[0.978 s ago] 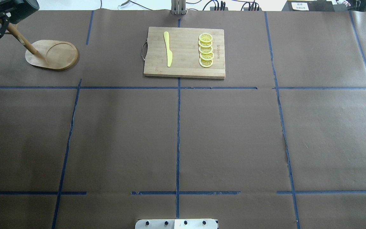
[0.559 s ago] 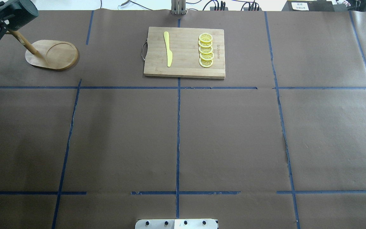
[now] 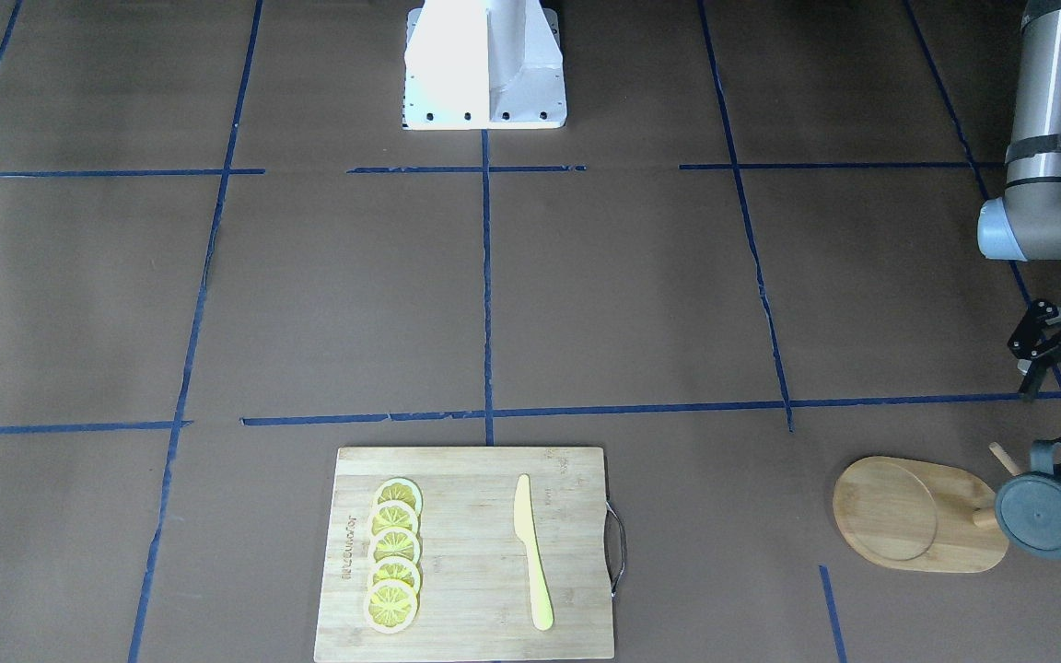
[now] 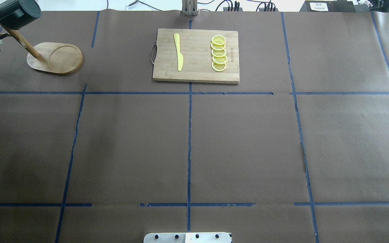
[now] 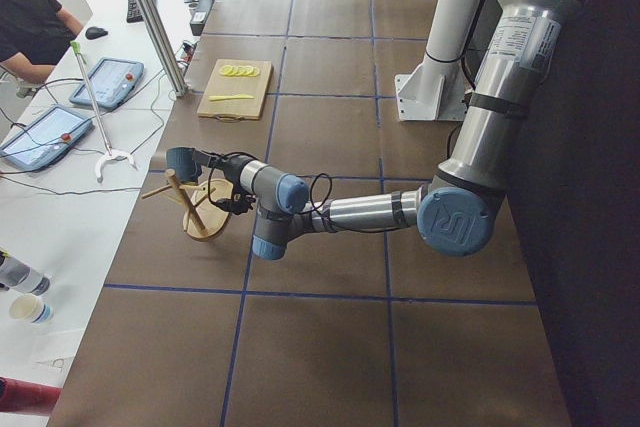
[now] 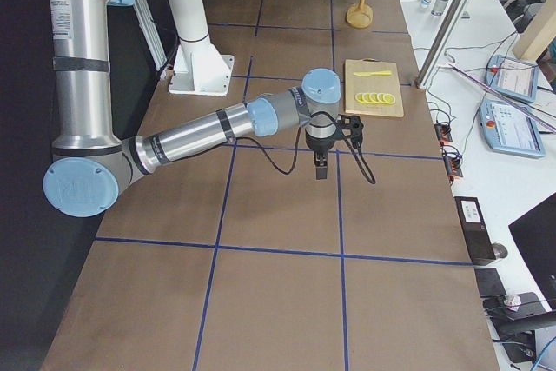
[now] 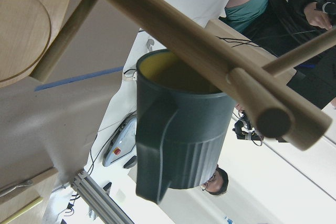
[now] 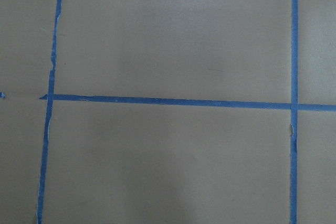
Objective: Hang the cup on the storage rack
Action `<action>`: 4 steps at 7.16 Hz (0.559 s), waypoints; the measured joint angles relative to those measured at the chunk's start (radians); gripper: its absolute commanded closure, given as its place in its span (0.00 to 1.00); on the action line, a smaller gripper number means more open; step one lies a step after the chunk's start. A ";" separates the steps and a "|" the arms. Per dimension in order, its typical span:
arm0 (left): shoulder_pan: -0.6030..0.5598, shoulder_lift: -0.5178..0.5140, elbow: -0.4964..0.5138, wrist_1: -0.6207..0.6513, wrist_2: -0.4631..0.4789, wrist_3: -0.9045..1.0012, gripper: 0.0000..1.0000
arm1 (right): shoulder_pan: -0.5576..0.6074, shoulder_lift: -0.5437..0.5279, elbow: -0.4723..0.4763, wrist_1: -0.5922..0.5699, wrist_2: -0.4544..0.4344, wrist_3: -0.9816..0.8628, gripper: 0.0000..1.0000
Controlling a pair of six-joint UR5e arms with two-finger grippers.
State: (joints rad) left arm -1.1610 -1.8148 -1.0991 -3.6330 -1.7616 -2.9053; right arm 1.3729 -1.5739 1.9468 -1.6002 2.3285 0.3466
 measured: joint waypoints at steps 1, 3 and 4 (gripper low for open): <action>0.000 0.019 -0.013 -0.035 -0.020 0.120 0.00 | 0.000 0.000 -0.001 -0.001 0.000 0.000 0.00; 0.000 0.065 -0.040 -0.055 -0.069 0.560 0.00 | 0.000 -0.002 -0.005 0.000 -0.007 -0.002 0.00; -0.003 0.072 -0.044 -0.051 -0.074 0.759 0.00 | 0.000 -0.002 -0.006 -0.001 -0.021 -0.003 0.00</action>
